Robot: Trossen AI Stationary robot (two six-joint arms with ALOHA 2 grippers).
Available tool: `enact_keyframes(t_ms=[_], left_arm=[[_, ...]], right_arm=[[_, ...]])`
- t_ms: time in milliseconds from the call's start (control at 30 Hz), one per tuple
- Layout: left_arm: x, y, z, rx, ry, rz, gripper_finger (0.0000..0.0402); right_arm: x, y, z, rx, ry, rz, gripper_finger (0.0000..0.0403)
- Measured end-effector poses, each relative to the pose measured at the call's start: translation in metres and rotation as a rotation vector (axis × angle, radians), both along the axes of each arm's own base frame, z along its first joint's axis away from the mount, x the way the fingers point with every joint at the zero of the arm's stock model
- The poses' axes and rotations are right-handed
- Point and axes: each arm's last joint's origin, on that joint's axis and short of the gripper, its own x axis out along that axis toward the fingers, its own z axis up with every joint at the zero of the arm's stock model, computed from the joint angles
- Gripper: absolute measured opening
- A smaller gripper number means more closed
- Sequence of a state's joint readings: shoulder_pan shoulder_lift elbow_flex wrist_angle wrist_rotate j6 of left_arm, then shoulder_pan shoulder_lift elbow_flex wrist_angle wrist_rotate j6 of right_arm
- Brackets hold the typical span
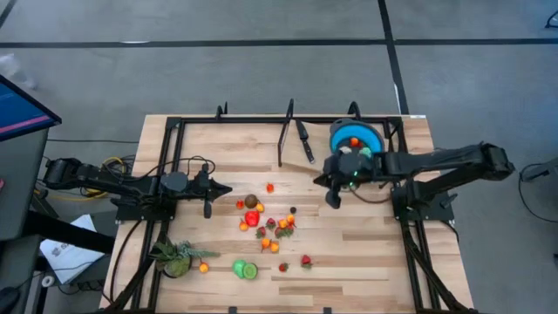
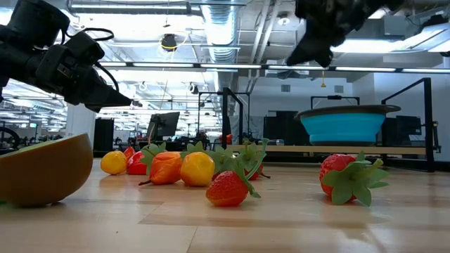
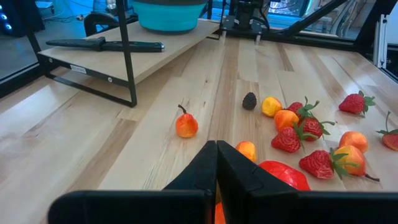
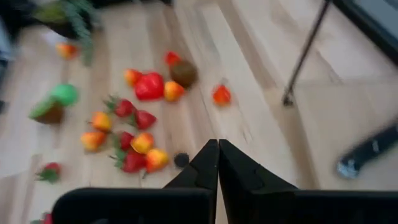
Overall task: Pick & Place Fruit
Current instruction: Put the blackberry into the blue colander
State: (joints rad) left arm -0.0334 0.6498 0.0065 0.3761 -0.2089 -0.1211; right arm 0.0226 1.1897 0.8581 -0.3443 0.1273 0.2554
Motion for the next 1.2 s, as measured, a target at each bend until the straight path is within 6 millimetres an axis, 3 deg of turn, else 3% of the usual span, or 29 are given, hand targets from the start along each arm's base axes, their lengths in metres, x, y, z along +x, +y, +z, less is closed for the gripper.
enact_keyframes(t_ms=[333, 700, 933, 1200], left_arm=[[0.0, 0.0, 0.001, 0.0, -0.006, 0.0, 0.0001], [0.0, 0.0, 0.001, 0.0, -0.009, 0.0, 0.0001], [0.0, 0.0, 0.001, 0.0, -0.009, 0.0, 0.0001], [0.0, 0.0, 0.001, 0.0, -0.012, 0.0, 0.0001]], right_arm=[[0.038, 0.034, -0.055, 0.111, 0.12, -0.029, 0.0007], [0.066, 0.041, -0.1, 0.245, 0.159, -0.003, 0.0006], [0.071, 0.046, -0.114, 0.256, 0.186, 0.03, 0.0007], [0.076, 0.046, -0.11, 0.273, 0.129, 0.046, 0.0006]])
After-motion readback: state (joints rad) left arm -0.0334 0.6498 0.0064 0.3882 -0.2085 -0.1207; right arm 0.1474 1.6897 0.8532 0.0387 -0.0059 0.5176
